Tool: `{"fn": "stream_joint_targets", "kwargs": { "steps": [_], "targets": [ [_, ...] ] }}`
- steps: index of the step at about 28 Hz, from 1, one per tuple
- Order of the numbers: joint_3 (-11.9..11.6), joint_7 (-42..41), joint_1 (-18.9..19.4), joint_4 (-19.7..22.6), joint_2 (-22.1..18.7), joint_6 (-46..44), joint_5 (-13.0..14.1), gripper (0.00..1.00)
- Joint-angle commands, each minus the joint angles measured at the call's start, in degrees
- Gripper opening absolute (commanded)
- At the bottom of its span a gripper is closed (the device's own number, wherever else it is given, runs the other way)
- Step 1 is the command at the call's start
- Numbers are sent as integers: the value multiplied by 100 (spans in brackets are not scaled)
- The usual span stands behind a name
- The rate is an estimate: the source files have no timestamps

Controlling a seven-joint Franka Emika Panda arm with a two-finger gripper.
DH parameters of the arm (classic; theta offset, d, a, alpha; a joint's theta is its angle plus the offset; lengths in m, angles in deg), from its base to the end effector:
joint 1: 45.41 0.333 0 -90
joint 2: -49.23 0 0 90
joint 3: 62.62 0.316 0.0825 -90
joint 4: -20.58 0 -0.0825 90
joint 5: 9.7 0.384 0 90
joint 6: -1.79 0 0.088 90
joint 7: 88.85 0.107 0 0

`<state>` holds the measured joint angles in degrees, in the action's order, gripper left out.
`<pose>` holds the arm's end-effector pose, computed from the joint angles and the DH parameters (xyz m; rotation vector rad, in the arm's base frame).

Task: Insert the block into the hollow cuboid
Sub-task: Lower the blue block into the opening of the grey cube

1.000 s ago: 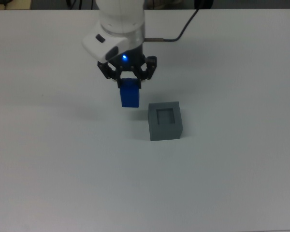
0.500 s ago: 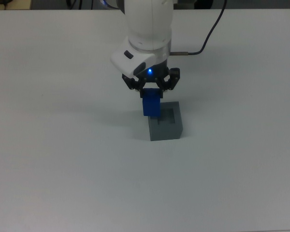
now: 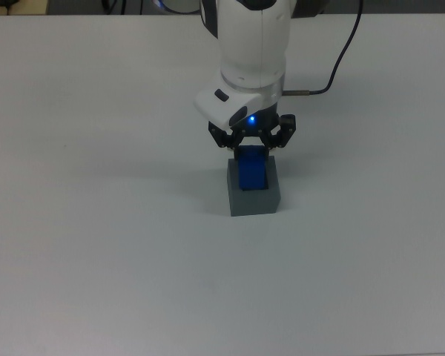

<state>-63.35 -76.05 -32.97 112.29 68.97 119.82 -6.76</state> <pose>0.6569 0.1399 0.4428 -3.0711 0.0607 -0.1588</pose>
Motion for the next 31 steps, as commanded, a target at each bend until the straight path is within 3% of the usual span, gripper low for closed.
{"fn": "stream_joint_targets", "kwargs": {
  "steps": [1, 31],
  "targets": [
    [21, 91, 22, -136, 109, 53, 83, 2],
    [29, 21, 57, -83, 135, 53, 31, 8]
  ]
}}
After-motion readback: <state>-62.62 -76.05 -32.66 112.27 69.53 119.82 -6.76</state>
